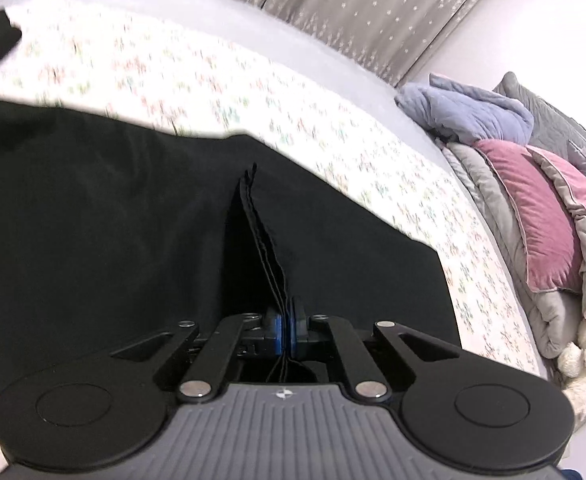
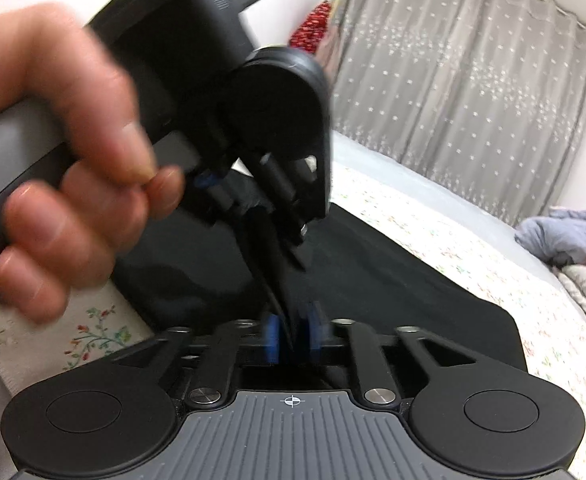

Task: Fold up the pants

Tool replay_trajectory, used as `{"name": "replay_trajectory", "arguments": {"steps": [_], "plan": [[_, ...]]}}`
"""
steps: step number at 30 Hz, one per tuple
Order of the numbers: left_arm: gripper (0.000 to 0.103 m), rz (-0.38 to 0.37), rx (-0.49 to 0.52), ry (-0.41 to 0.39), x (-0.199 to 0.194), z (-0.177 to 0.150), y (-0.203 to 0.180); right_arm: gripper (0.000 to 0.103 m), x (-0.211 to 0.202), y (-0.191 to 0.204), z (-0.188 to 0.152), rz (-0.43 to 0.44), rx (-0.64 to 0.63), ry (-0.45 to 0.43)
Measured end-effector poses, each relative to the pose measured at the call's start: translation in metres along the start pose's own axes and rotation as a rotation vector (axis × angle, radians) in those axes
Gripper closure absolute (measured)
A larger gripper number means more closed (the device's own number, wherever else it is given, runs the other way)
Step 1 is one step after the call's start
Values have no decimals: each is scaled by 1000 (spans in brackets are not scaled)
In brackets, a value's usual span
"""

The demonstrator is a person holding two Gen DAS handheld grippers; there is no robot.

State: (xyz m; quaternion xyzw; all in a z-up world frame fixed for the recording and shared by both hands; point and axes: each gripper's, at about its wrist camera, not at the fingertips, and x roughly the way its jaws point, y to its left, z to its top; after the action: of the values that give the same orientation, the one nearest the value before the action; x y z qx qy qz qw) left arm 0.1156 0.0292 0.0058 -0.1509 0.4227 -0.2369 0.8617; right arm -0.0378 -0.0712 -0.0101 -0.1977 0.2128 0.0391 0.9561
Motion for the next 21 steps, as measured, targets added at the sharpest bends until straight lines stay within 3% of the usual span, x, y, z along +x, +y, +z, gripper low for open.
{"name": "replay_trajectory", "arguments": {"steps": [1, 3, 9, 14, 18, 21], "plan": [[103, 12, 8, -13, -2, 3, 3, 57, 1, -4, -2, 1, 2, 3], [103, 49, 35, -40, -7, 11, 10, 50, 1, -15, -7, 1, 29, 22], [103, 161, 52, -115, -22, 27, 36, 50, 7, -47, -25, -3, 138, 129], [103, 298, 36, -170, -37, 37, 62, 50, 12, -48, -26, 15, 147, 144], [103, 490, 84, -248, -59, 49, 83, 49, 24, -48, -22, 56, 133, 137], [103, 501, 6, -279, -76, 55, 110, 40, 24, -52, -22, 80, 131, 127]]}}
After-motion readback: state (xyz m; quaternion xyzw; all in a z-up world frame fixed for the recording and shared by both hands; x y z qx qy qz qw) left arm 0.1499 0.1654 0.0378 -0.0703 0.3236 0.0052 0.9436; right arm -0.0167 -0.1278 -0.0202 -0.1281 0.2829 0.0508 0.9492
